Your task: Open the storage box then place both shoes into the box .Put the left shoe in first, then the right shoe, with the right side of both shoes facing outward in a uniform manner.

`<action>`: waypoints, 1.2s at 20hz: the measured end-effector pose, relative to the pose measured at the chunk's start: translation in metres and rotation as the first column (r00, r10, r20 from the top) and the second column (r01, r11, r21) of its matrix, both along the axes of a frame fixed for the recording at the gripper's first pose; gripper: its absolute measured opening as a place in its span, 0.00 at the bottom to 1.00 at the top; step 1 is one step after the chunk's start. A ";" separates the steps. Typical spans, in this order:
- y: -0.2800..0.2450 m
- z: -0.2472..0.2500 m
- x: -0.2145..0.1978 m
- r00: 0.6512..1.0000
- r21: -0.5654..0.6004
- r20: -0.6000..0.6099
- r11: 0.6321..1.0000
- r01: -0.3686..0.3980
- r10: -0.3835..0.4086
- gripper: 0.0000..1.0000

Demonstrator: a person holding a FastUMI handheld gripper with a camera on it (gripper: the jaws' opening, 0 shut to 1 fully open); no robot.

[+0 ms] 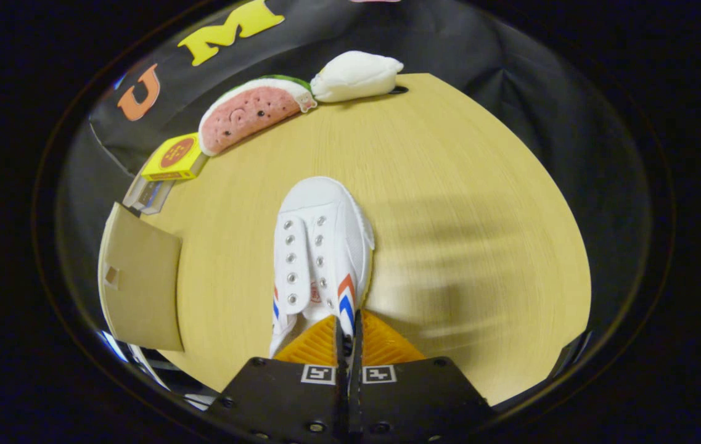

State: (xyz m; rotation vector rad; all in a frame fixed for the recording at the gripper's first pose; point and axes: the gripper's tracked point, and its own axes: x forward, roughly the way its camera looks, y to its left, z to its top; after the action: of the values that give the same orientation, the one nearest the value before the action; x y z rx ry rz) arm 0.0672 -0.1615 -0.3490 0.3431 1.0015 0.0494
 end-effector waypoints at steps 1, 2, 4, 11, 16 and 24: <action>0.004 0.003 -0.003 1.000 0.015 0.002 1.000 0.001 -0.001 0.01; 0.009 0.006 -0.005 1.000 0.031 0.001 0.999 0.006 -0.006 0.01; 0.023 0.016 -0.014 1.000 0.070 -0.005 0.997 0.012 -0.012 0.01; 0.088 0.089 -0.040 0.999 0.156 0.040 0.988 0.016 -0.022 0.01; 0.172 0.165 -0.053 0.992 0.171 0.127 0.985 -0.012 -0.009 0.01; 0.317 0.206 -0.057 0.983 0.144 0.179 0.988 -0.060 0.034 0.01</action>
State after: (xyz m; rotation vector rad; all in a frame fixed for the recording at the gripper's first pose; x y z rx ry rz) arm 0.0099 0.1558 -0.1430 0.4440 0.8326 0.1951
